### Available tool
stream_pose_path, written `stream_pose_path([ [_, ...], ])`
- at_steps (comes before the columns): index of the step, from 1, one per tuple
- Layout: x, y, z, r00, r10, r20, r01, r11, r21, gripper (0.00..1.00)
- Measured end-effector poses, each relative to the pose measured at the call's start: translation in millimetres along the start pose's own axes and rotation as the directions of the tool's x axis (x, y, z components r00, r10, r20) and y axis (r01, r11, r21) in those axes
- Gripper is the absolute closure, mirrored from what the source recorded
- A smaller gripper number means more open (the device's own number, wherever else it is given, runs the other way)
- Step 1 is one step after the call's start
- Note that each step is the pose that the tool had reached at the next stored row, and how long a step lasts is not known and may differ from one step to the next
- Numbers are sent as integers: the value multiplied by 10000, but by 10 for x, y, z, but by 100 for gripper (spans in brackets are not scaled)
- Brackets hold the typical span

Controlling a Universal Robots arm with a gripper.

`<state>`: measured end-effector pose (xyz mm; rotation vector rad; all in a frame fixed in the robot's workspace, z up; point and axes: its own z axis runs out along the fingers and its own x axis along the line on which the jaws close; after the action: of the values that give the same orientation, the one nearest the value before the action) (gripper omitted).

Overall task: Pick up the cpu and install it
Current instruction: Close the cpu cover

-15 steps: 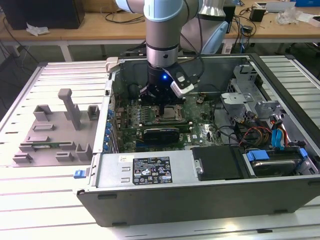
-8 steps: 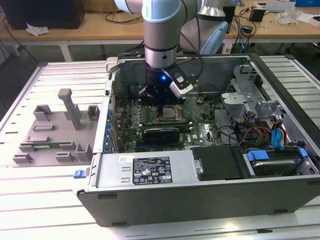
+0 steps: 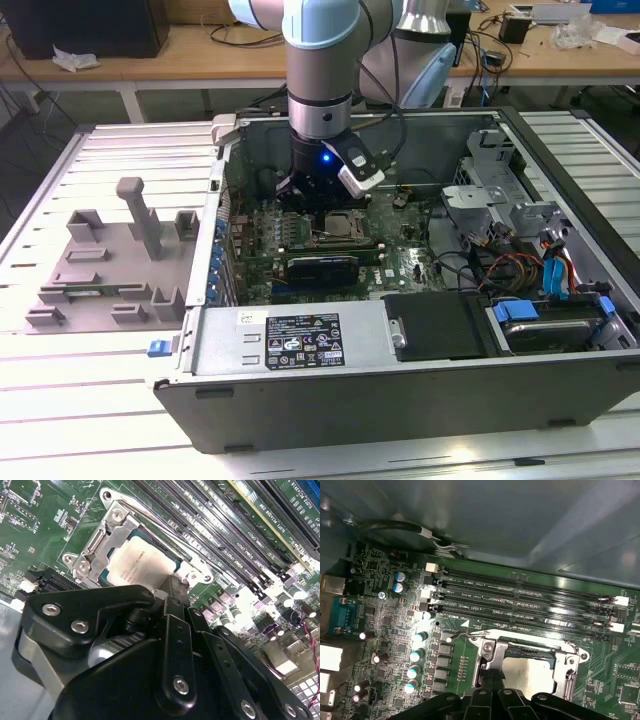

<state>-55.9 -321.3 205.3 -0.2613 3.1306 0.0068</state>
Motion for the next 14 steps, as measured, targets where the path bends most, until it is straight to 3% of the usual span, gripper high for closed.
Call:
stream_pose_path([
  [9,-31,-5,0,10000,-2,4,2,10000,0,89],
  [14,-31,-5,-68,10000,-1,4,1,10000,0,89],
])
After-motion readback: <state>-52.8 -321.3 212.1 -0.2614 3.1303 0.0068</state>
